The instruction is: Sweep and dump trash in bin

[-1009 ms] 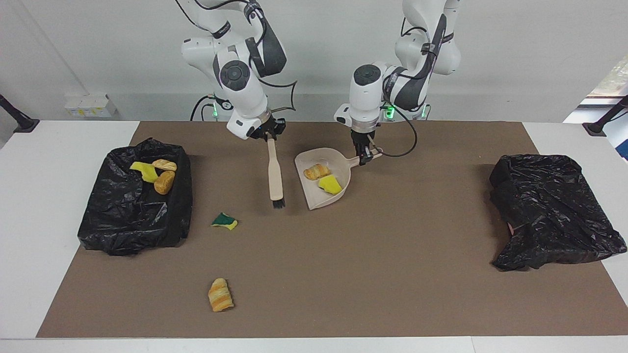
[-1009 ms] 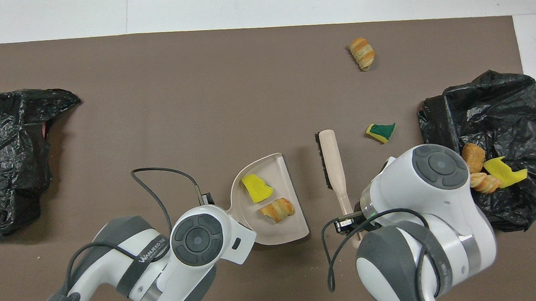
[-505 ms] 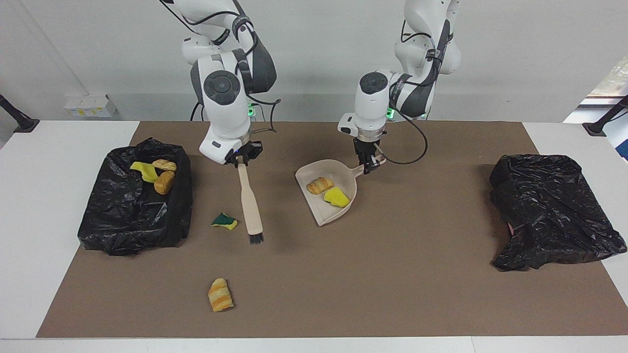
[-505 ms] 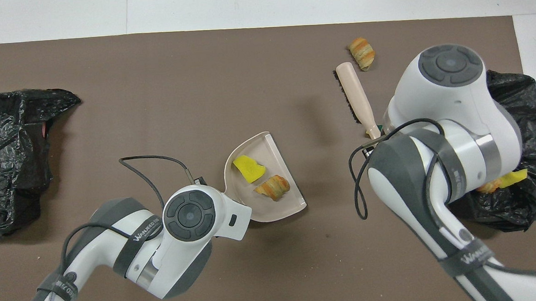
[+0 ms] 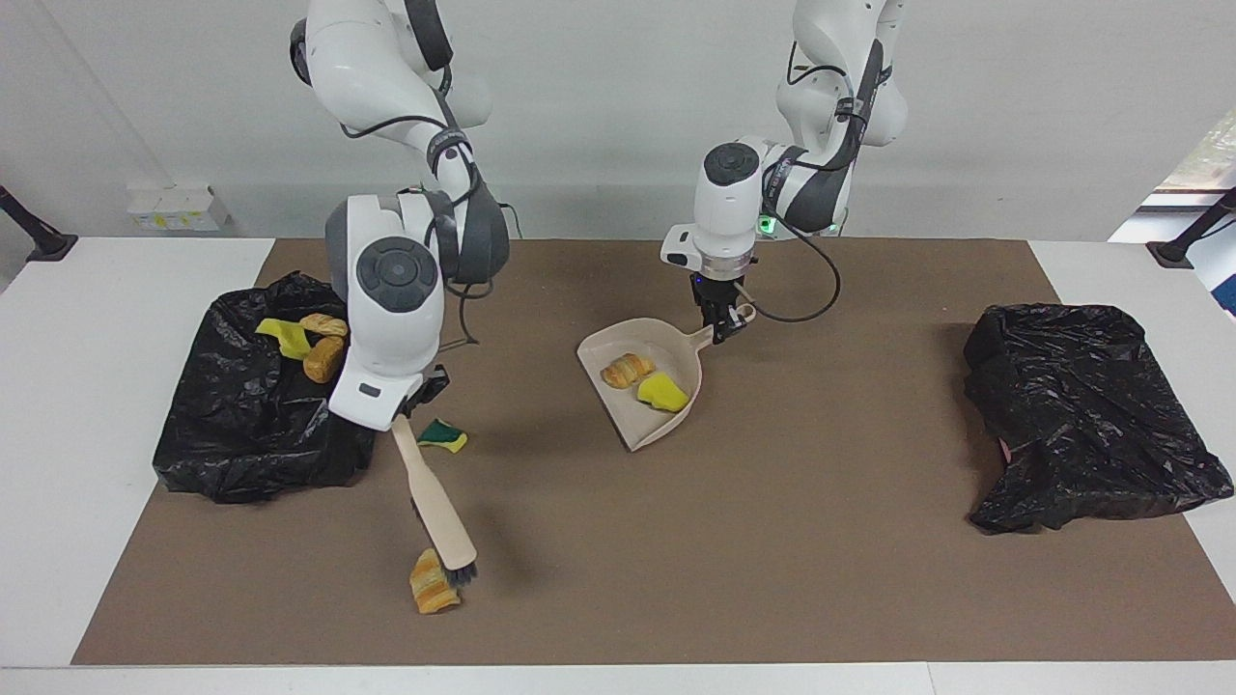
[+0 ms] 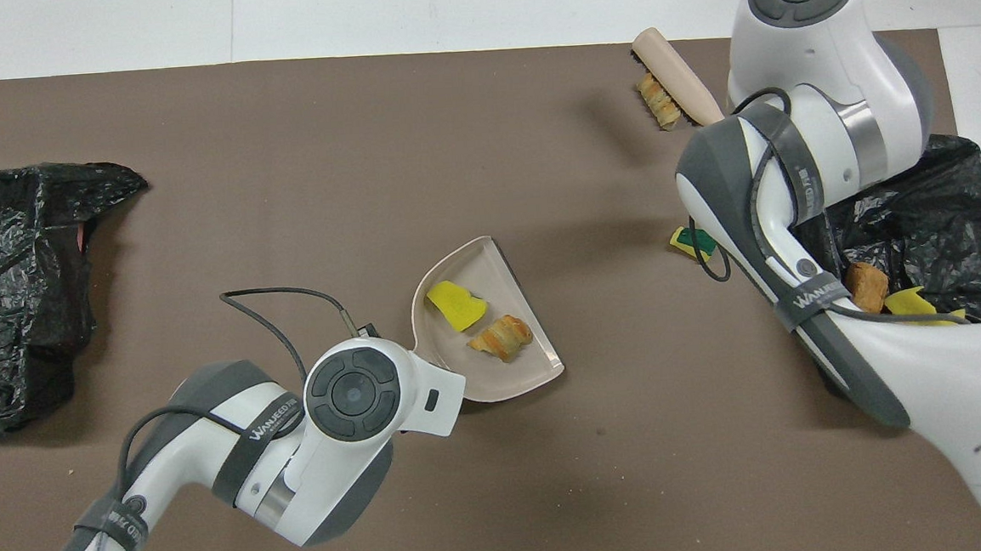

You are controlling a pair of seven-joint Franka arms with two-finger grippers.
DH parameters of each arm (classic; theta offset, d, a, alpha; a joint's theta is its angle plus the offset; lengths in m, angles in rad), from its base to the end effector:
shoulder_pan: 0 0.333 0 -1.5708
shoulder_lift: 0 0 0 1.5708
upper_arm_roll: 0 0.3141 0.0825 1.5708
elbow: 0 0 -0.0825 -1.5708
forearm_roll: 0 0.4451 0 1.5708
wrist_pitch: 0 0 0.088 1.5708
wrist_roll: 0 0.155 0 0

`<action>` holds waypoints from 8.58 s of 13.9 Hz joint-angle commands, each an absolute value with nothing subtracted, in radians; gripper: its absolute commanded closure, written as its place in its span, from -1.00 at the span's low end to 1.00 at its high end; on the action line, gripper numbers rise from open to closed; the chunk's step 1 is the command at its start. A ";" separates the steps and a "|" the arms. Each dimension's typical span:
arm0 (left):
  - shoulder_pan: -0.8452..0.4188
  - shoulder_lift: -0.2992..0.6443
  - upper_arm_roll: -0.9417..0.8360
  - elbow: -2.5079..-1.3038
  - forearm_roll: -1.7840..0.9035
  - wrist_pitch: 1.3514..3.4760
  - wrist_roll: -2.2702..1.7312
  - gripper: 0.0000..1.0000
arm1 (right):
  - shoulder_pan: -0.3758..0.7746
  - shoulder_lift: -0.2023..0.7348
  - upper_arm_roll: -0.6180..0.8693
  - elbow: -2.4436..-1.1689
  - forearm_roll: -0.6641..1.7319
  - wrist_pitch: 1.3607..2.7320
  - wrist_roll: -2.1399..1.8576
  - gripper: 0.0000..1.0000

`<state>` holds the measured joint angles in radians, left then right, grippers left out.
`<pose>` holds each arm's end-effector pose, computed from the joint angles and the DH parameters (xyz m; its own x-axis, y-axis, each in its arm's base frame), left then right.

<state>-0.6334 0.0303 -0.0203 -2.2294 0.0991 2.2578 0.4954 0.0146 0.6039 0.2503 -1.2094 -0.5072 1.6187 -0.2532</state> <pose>0.4610 -0.3452 0.2703 0.3520 -0.9351 -0.0398 -0.9348 -0.3492 -0.0646 0.7572 0.0901 0.3676 0.8392 0.4774 -0.2605 0.5396 -0.7906 0.2895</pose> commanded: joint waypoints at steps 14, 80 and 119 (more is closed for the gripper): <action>-0.643 0.023 -0.021 -2.223 0.107 2.209 0.468 1.00 | 0.015 0.831 0.232 -1.019 -0.781 1.838 -0.422 1.00; -0.634 0.017 -0.021 -2.233 0.103 2.175 0.460 1.00 | 0.196 0.170 0.252 -2.097 0.253 1.808 0.144 1.00; 0.336 0.242 -0.014 -1.588 -0.080 1.888 1.880 1.00 | 0.577 0.109 0.252 -2.191 0.437 1.948 0.555 -0.05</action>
<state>0.2887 0.2136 -0.0074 -1.6459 -0.0762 1.9250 1.8026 0.5835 0.0981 0.2527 -2.1948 0.4125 1.9453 0.5496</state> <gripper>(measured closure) 0.678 0.714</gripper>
